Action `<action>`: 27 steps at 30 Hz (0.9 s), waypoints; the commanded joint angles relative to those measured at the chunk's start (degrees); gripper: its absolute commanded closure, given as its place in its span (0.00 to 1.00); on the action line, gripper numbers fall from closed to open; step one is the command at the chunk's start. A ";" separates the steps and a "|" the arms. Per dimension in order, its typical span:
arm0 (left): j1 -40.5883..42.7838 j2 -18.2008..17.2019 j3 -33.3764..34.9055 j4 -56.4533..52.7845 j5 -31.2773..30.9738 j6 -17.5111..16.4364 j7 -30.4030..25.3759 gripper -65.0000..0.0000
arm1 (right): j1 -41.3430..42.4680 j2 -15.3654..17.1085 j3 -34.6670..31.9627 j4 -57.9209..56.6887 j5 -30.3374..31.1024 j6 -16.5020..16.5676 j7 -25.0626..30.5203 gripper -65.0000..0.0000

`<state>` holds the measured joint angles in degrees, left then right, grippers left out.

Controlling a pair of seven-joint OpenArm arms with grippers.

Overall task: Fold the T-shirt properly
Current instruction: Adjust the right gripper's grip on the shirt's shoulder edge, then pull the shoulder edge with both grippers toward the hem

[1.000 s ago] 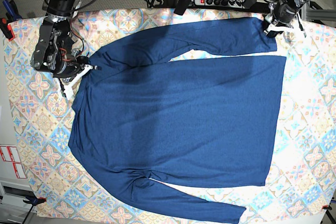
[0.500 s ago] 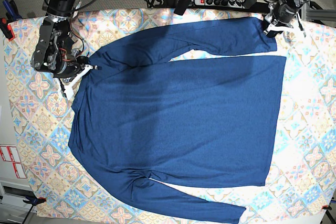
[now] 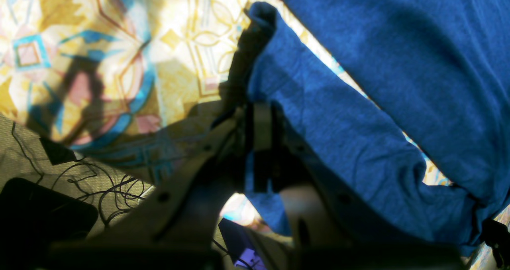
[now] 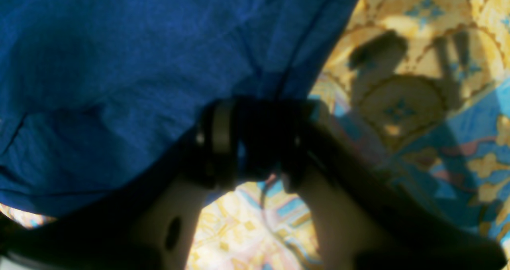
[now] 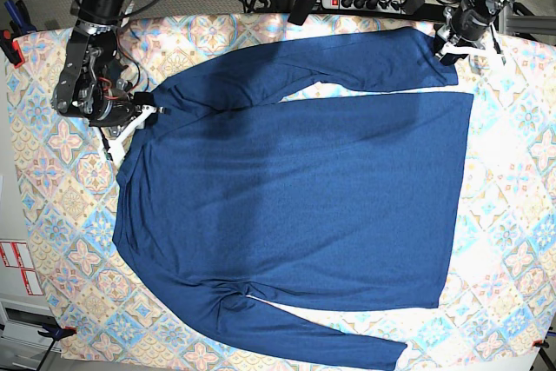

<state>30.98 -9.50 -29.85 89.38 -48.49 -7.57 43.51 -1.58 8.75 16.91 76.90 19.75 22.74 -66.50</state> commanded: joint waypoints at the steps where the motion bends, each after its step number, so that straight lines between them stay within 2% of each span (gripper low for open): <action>1: 0.18 -0.57 -0.26 0.77 -0.61 -0.38 -0.39 1.00 | 0.40 0.52 -0.25 0.33 -1.42 -0.28 -0.80 0.72; 10: 0.18 -0.57 -0.26 0.77 -0.61 -0.38 -0.39 1.00 | 2.86 0.52 -1.74 -6.18 -1.51 -0.37 -0.27 0.73; 12: 0.18 -0.57 -0.35 0.77 -0.61 -0.38 -0.39 1.00 | 2.95 0.52 -1.74 -6.35 -1.51 -0.37 -0.36 0.78; 15: 0.27 -0.57 -0.44 0.77 -0.70 -0.38 -0.39 1.00 | 2.86 0.52 -1.39 -5.74 -1.15 -0.10 -0.71 0.98; 16: 0.27 -0.57 -0.53 0.77 -0.70 -0.38 -0.39 1.00 | 2.86 0.52 -1.30 -5.74 -1.15 -0.10 -0.80 1.00; 27: 0.18 -0.66 -0.70 0.86 -1.05 -0.38 -0.56 1.00 | 0.84 0.43 -1.21 6.66 -0.19 0.69 -1.59 1.00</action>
<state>30.96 -9.50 -30.13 89.41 -48.93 -7.57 43.51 -1.50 8.60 15.53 82.50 18.61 23.18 -68.75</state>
